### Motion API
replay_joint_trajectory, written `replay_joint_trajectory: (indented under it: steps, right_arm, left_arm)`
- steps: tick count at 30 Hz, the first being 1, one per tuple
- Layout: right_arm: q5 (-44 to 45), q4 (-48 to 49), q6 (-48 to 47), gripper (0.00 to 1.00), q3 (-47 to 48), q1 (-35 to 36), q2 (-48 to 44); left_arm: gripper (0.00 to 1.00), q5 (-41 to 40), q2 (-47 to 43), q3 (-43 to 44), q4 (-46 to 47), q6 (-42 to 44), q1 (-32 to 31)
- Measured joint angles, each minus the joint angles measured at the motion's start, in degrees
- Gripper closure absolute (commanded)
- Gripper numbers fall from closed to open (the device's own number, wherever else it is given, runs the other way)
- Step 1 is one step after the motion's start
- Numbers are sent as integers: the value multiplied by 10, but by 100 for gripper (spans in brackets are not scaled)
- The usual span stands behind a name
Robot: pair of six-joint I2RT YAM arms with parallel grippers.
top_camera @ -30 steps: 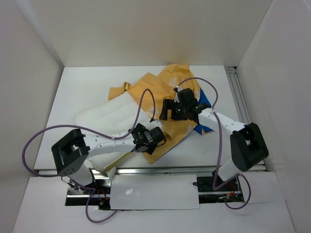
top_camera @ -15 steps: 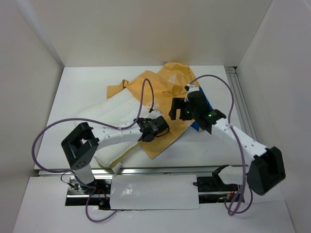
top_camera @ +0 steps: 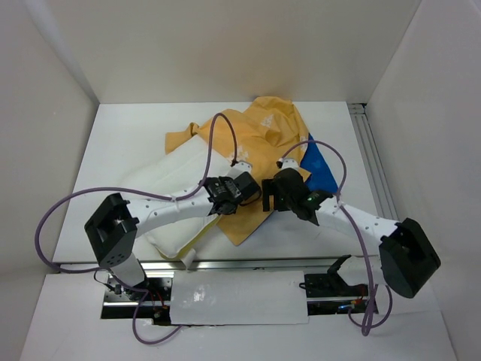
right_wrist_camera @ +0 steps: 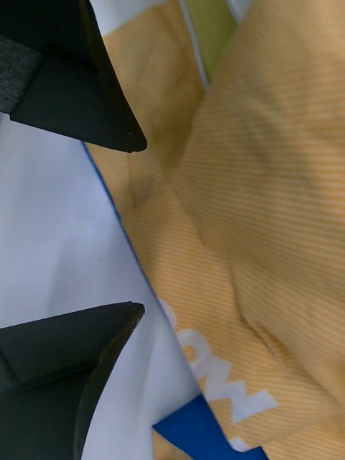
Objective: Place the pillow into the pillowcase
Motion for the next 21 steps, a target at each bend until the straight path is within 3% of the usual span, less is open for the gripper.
replay_joint_trajectory:
  steps: [4,5,6,7,8,15,21]
  right_arm:
    - [35,68,2,8,0,9,55]
    - [41,85,1,16,0,10,75]
    - [46,104,0,28,0,11,92]
    - [50,119,-2,49,1,12,108]
    - [54,129,-5,98,1,14,120]
    - [80,128,-6,100,17,49,85]
    - [-47,73,-49,100,86,60,-33]
  left_arm:
    - [100,0,-8,0,0,3,1]
    - [100,0,-9,0,0,3,2]
    - [100,1,-10,0,0,4,4]
    - [100,3,-11,0,0,4,5]
    - [100,5,-12,0,0,5,7]
    - [100,34,-14,19,-3,28,18]
    - [100,78,-10,146,-23,46,37]
